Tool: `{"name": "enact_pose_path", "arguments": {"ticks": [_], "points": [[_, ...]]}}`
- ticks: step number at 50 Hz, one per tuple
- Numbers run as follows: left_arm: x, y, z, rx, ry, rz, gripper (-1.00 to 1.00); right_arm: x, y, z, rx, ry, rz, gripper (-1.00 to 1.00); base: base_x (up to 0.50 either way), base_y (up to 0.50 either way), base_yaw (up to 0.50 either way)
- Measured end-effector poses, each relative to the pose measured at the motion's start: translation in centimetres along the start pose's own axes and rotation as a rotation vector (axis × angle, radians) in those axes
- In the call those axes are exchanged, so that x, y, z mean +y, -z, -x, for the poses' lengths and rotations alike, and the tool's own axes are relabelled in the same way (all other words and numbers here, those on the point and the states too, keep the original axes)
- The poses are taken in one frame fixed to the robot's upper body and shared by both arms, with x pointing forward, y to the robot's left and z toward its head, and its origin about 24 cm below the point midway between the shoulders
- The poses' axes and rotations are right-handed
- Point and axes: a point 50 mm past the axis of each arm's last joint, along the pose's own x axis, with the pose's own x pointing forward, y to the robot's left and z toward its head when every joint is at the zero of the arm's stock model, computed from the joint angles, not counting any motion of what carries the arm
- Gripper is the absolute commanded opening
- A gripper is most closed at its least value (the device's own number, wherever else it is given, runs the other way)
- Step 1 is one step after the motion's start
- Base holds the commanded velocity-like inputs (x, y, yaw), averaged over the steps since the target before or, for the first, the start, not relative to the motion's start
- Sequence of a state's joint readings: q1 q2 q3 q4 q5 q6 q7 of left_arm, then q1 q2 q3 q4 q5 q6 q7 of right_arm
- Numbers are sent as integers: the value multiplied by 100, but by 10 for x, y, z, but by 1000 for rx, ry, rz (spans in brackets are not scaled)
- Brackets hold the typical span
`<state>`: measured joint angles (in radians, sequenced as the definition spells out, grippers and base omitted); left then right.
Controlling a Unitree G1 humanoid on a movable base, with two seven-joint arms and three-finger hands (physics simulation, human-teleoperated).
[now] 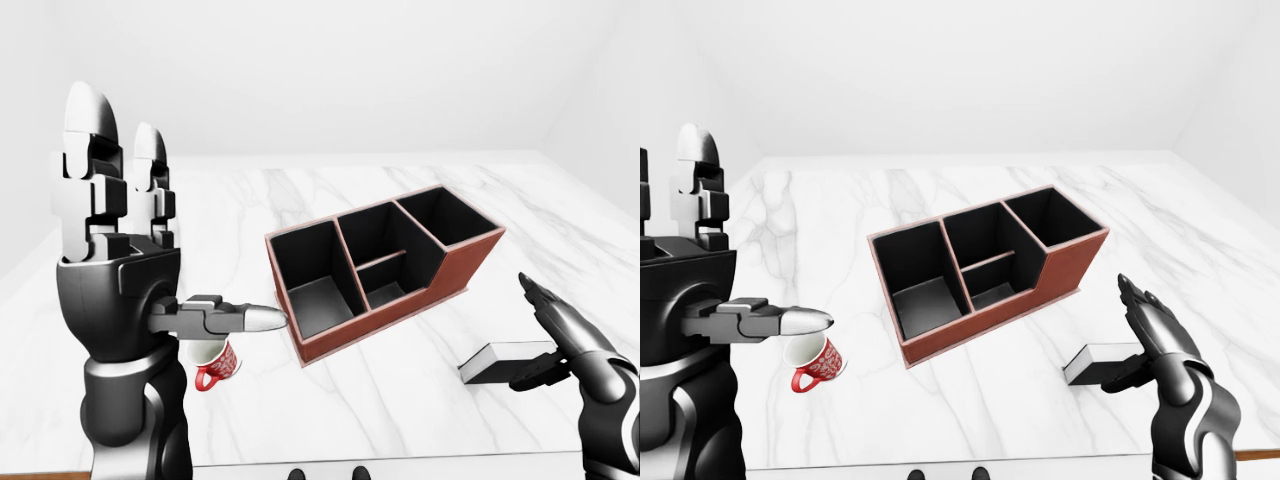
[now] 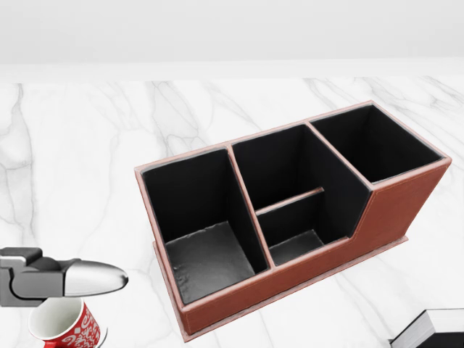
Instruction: Pick up the book and place it in the back compartment of the caddy.
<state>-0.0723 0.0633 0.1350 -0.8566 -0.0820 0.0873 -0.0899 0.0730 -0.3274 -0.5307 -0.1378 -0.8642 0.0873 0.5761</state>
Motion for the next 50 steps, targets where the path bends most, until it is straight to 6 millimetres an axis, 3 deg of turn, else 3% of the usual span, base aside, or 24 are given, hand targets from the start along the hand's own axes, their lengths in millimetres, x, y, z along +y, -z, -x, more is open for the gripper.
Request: {"name": "enact_pose_path", "arguments": {"ticks": [50], "points": [[-2, 5, 1, 25, 5, -5, 100, 6, 14, -11, 44, -13, -15, 100, 0, 0, 0]]}}
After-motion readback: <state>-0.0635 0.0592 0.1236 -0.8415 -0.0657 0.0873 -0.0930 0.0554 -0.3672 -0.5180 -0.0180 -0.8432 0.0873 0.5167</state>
